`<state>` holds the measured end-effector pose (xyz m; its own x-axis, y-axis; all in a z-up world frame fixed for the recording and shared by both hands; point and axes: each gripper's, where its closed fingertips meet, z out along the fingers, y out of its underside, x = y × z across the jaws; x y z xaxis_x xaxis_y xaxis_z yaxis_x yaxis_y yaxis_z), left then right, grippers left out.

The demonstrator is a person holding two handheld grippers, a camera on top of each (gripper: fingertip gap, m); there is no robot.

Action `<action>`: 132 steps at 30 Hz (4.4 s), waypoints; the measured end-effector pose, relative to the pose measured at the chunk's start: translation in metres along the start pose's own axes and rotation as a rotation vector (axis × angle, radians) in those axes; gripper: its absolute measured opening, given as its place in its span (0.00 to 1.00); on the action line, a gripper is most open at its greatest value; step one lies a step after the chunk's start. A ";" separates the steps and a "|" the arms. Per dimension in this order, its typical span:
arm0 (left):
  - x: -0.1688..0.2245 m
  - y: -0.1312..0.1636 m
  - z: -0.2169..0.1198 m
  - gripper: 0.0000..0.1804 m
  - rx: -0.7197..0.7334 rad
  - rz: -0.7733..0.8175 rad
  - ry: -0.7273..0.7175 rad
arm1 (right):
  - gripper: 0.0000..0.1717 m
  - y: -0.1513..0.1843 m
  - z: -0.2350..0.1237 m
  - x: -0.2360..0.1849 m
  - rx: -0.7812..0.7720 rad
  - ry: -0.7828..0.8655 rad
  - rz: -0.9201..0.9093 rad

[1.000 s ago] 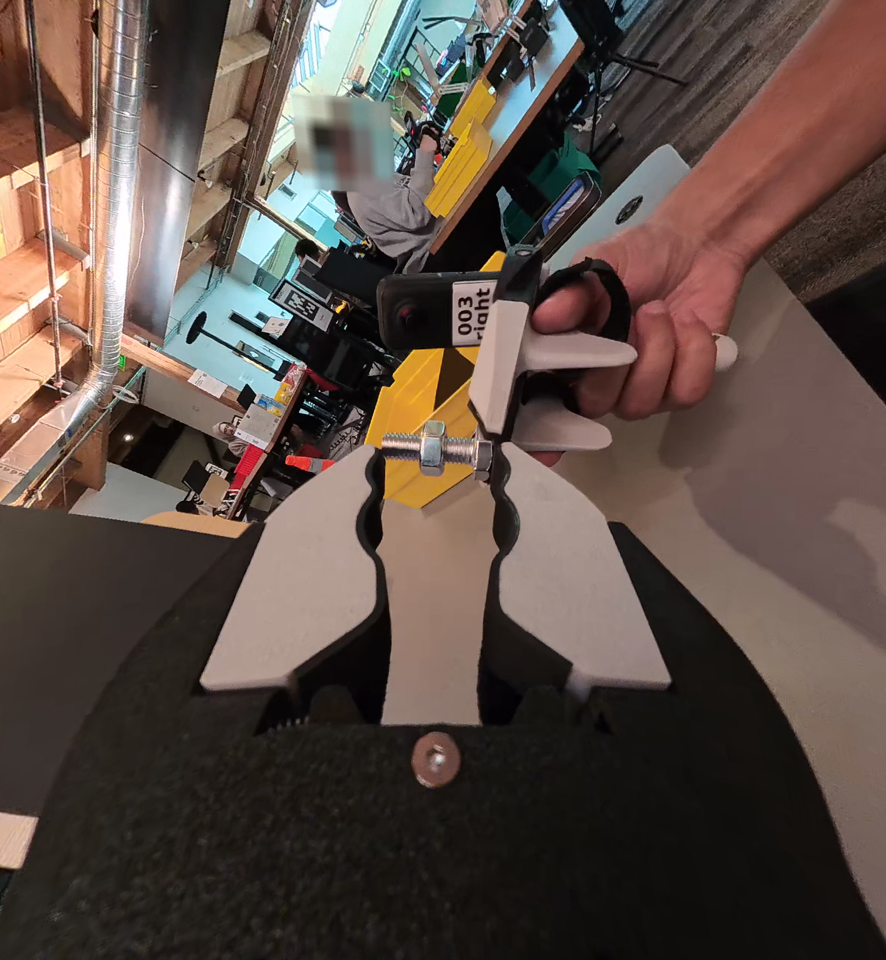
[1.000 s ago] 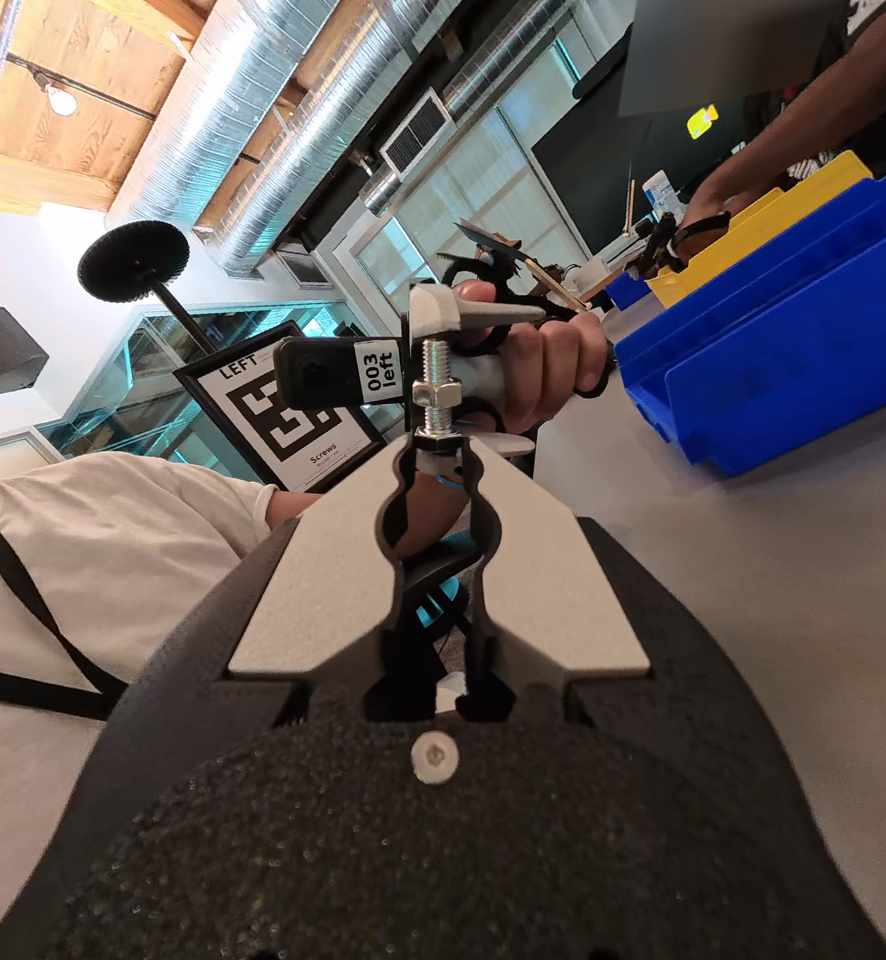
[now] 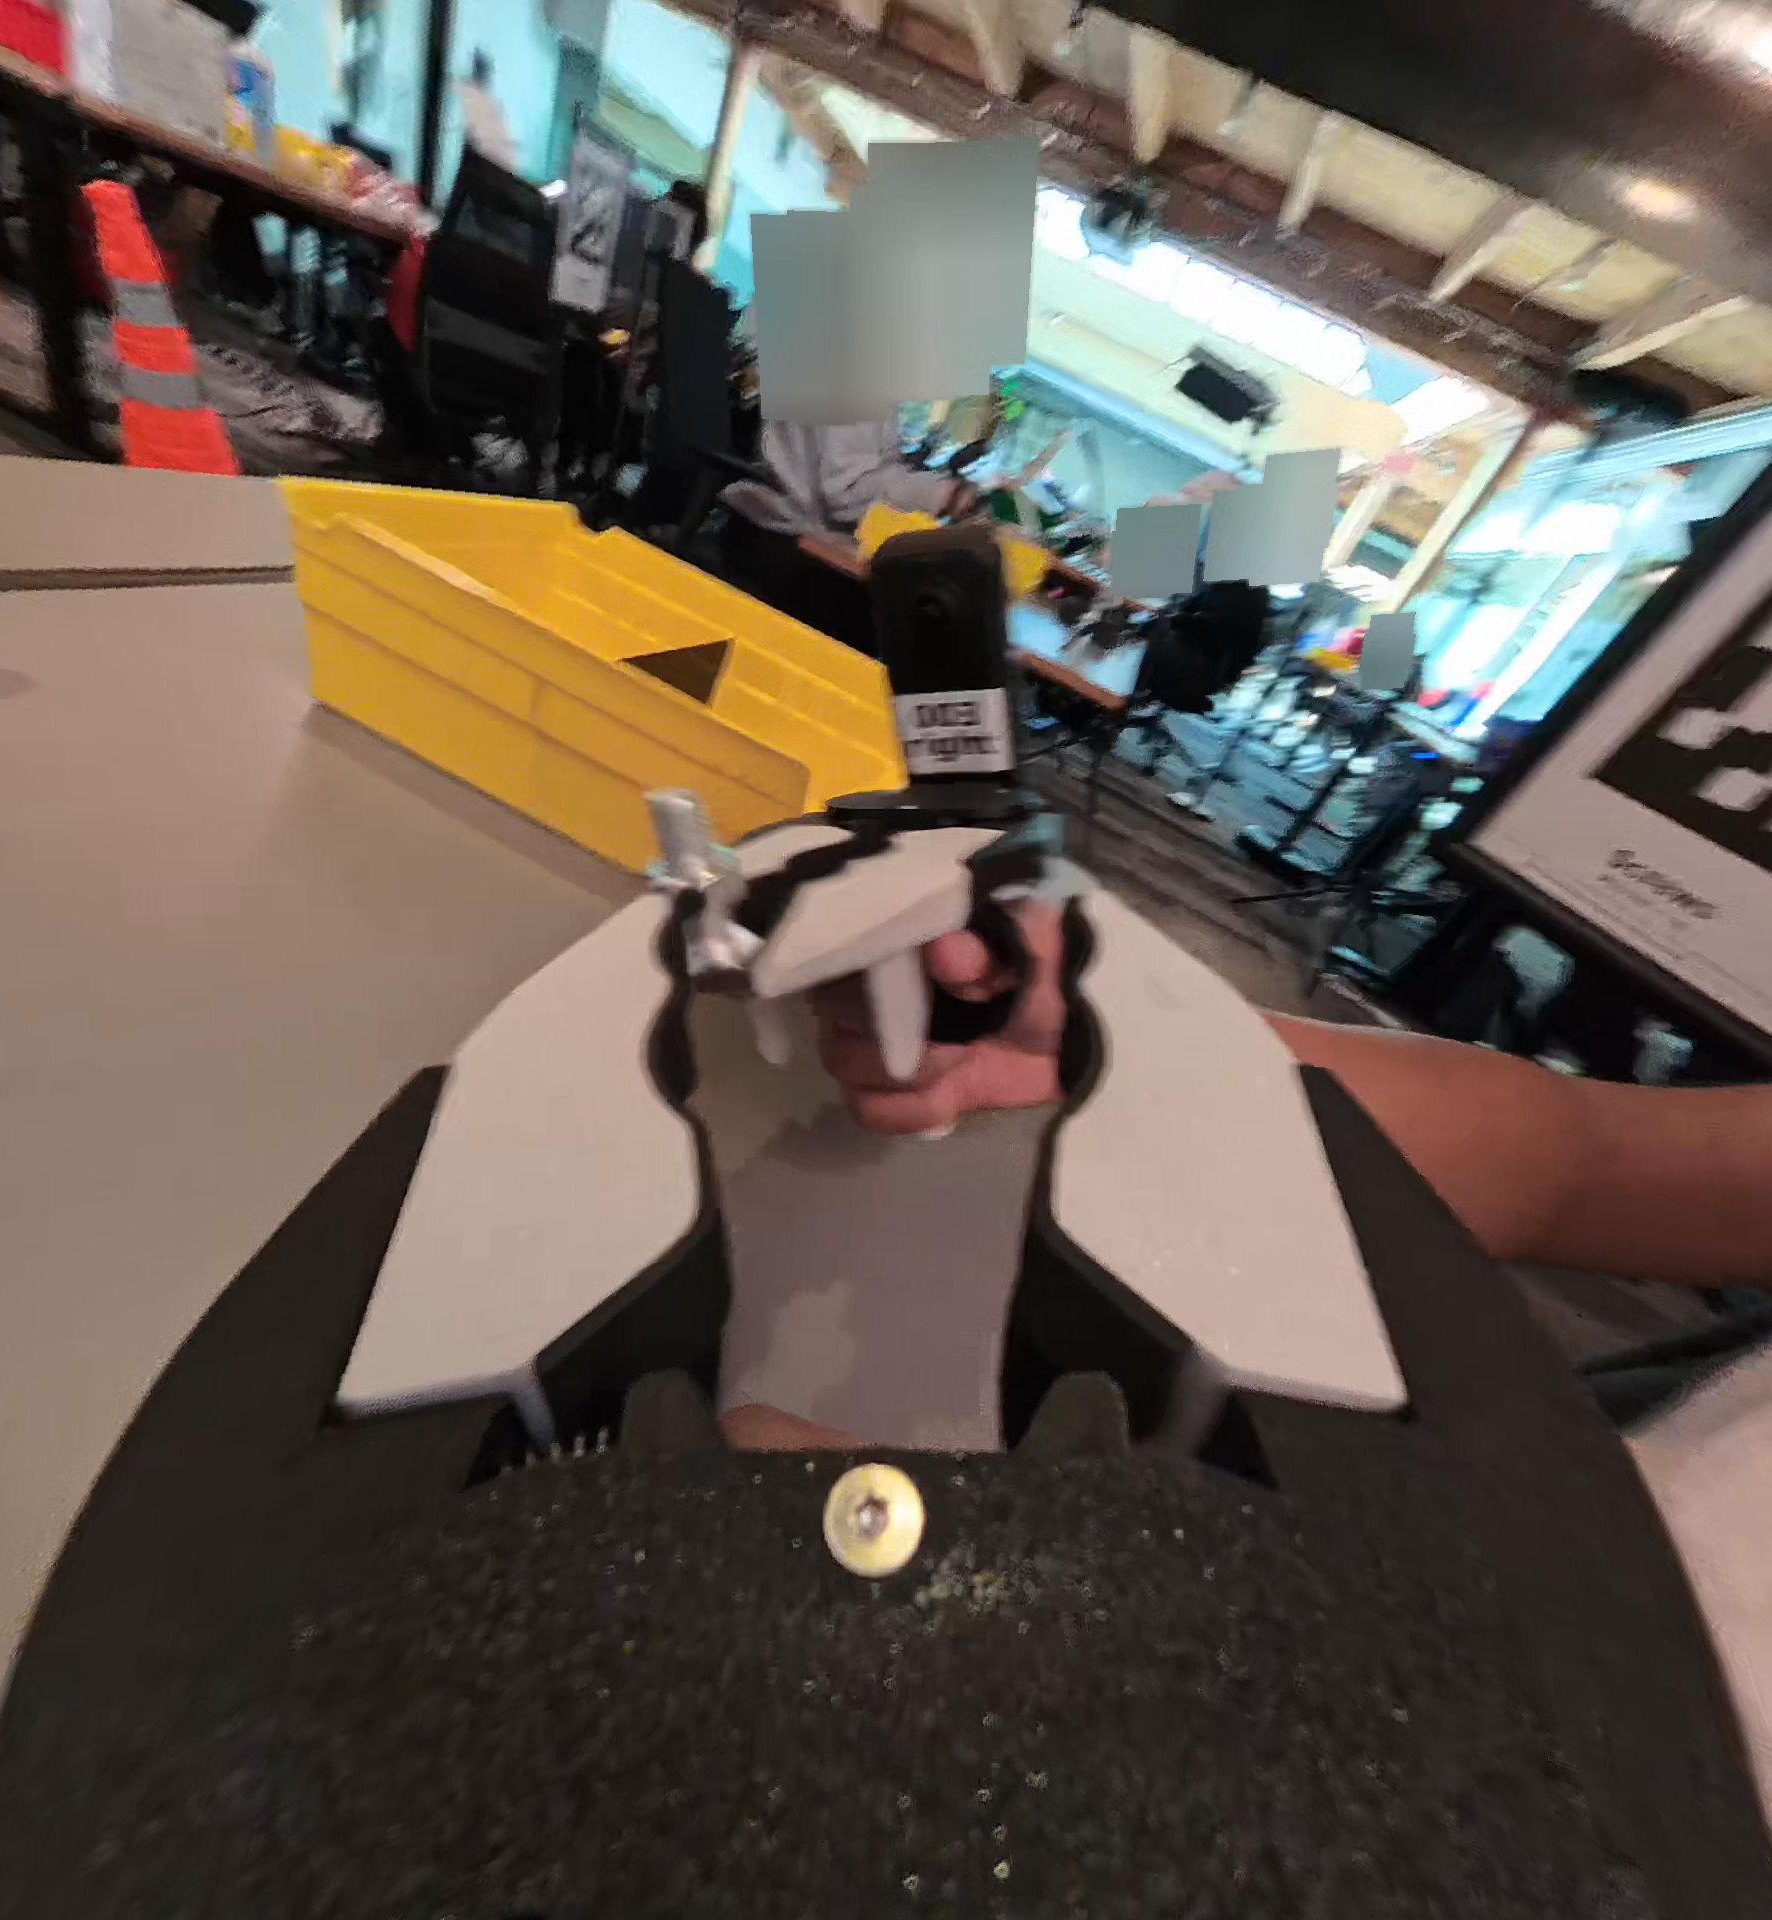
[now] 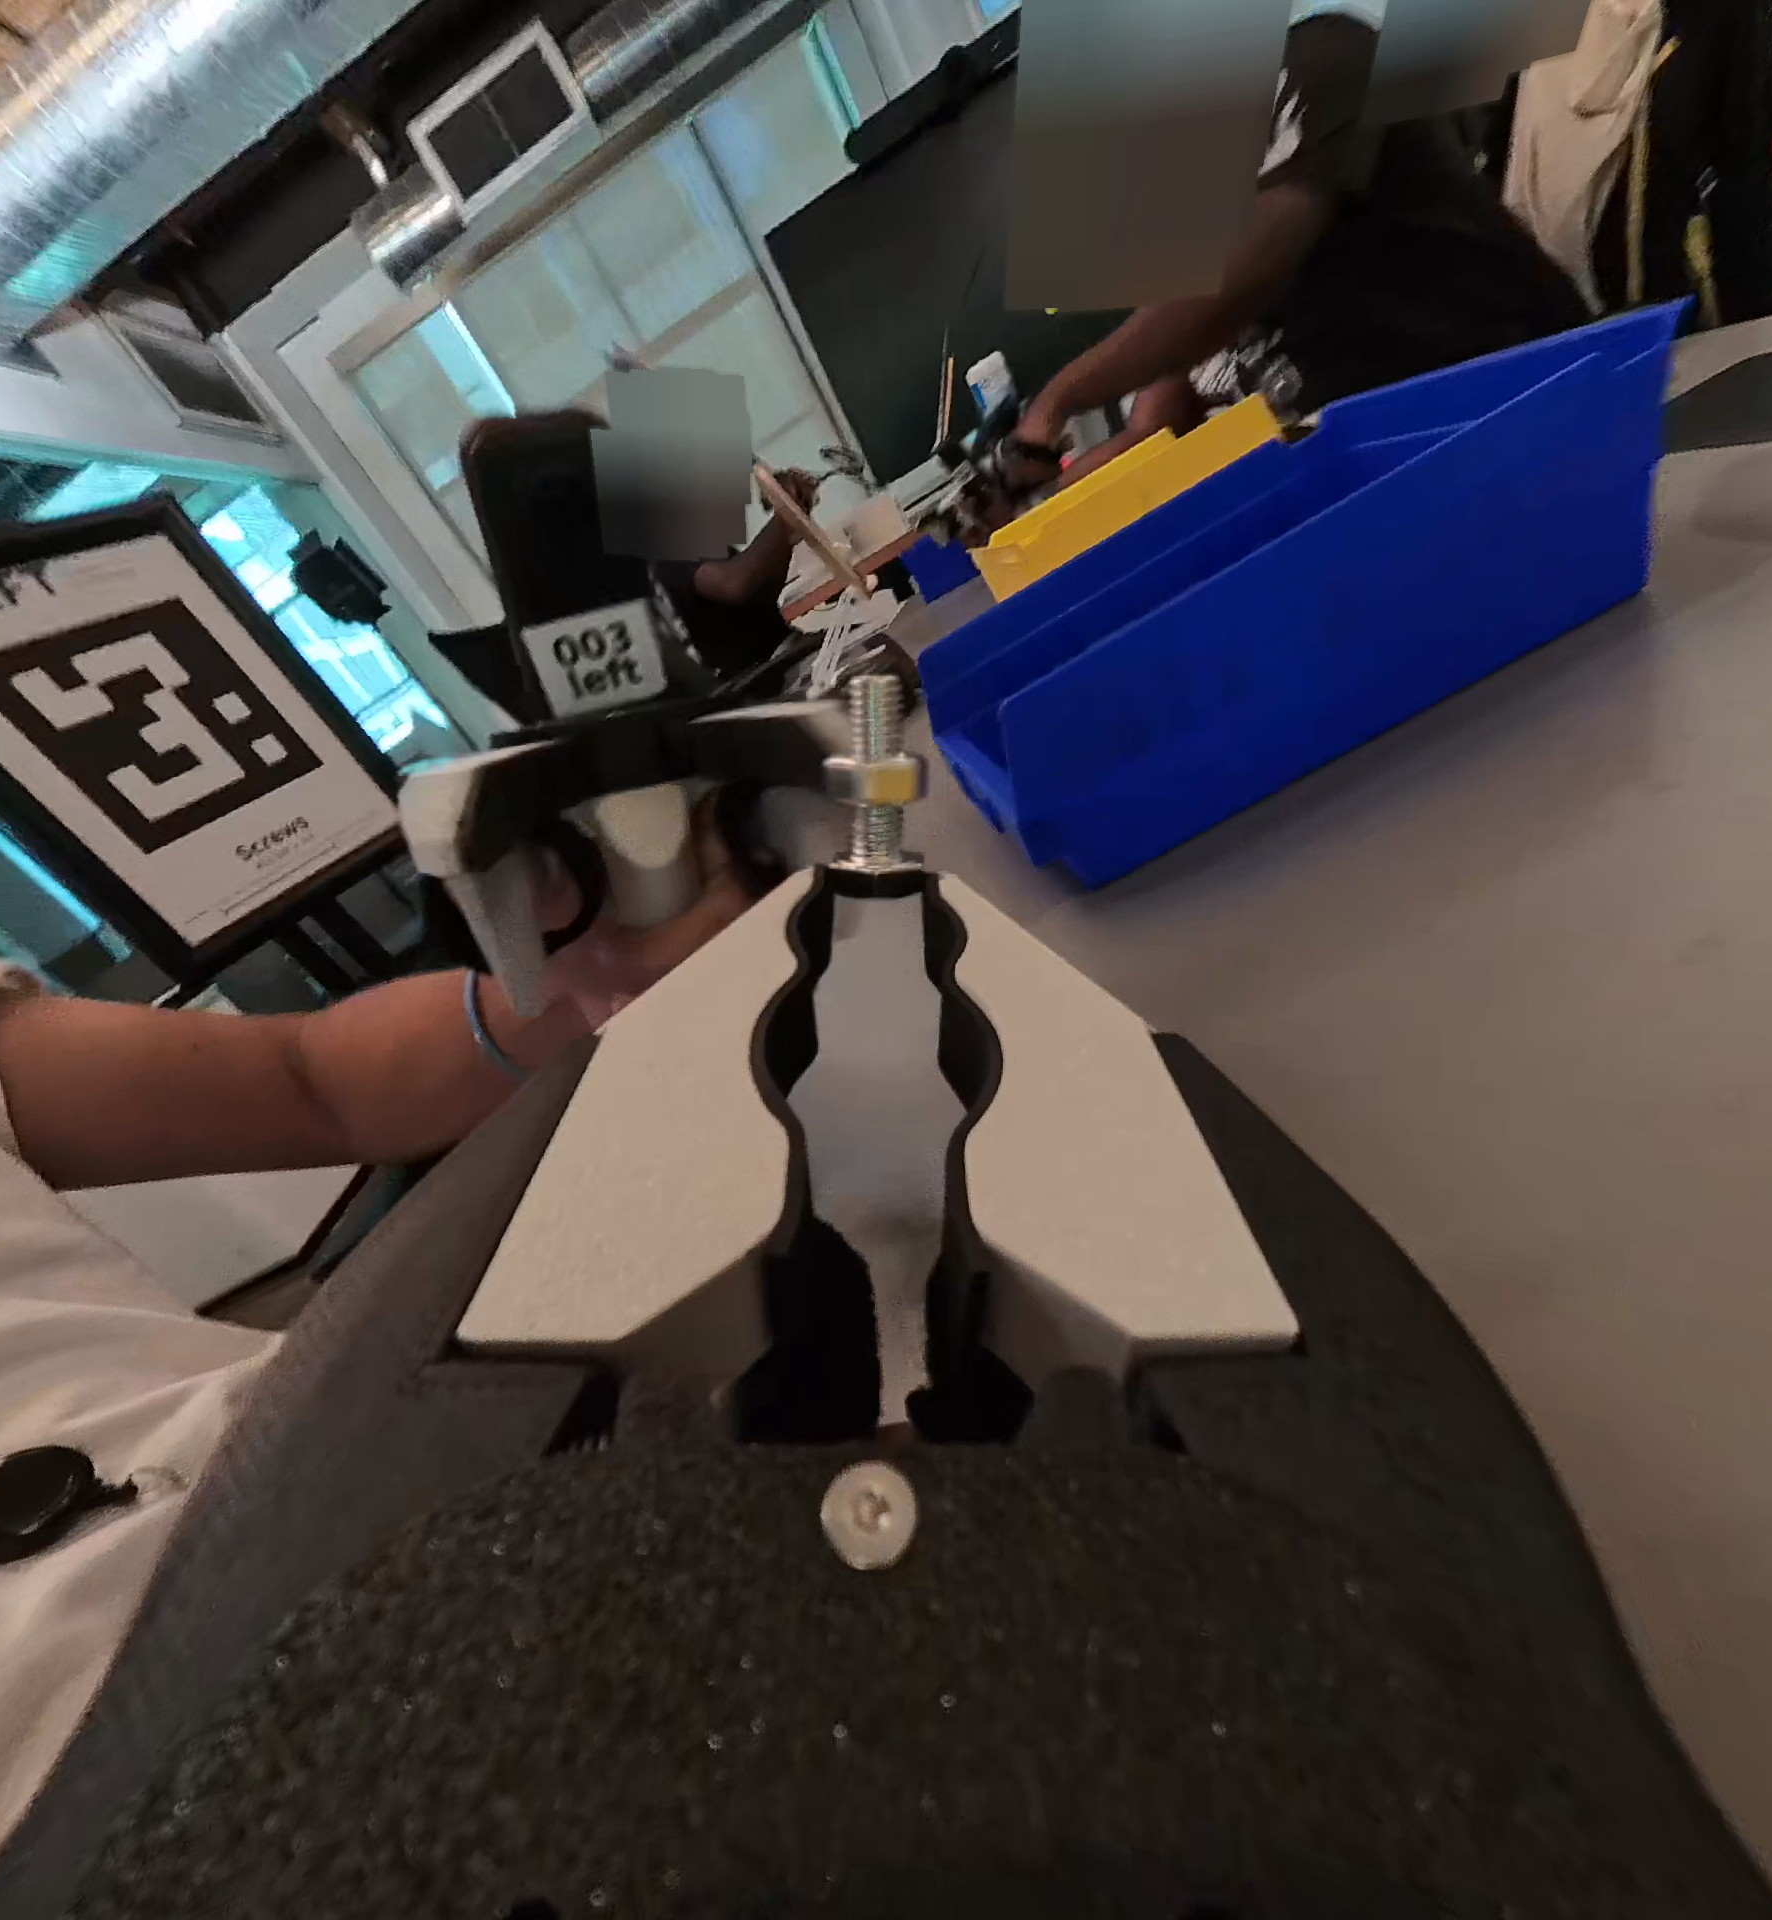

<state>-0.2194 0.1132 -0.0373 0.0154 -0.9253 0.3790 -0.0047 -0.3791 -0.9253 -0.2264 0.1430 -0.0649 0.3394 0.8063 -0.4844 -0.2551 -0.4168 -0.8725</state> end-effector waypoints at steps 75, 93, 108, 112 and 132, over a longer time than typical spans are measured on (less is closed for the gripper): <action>-0.031 -0.005 -0.008 0.44 0.042 0.034 -0.102 | 0.10 0.004 0.019 -0.004 -0.007 -0.005 -0.032; -0.021 0.000 0.009 0.43 0.039 0.018 -0.064 | 0.10 -0.001 0.013 -0.013 0.008 -0.046 -0.040; -0.013 -0.014 0.003 0.42 0.102 0.049 -0.058 | 0.10 -0.002 0.015 -0.011 0.031 0.003 -0.065; -0.002 -0.021 -0.003 0.43 0.149 0.029 -0.029 | 0.10 -0.016 0.006 0.004 0.142 0.067 -0.001; -0.012 -0.033 -0.004 0.37 0.119 0.041 -0.107 | 0.10 -0.022 0.002 -0.005 0.150 0.080 -0.098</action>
<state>-0.2232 0.1371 -0.0114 0.1240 -0.9310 0.3433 0.1104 -0.3309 -0.9372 -0.2238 0.1492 -0.0434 0.4391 0.8014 -0.4060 -0.3472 -0.2654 -0.8994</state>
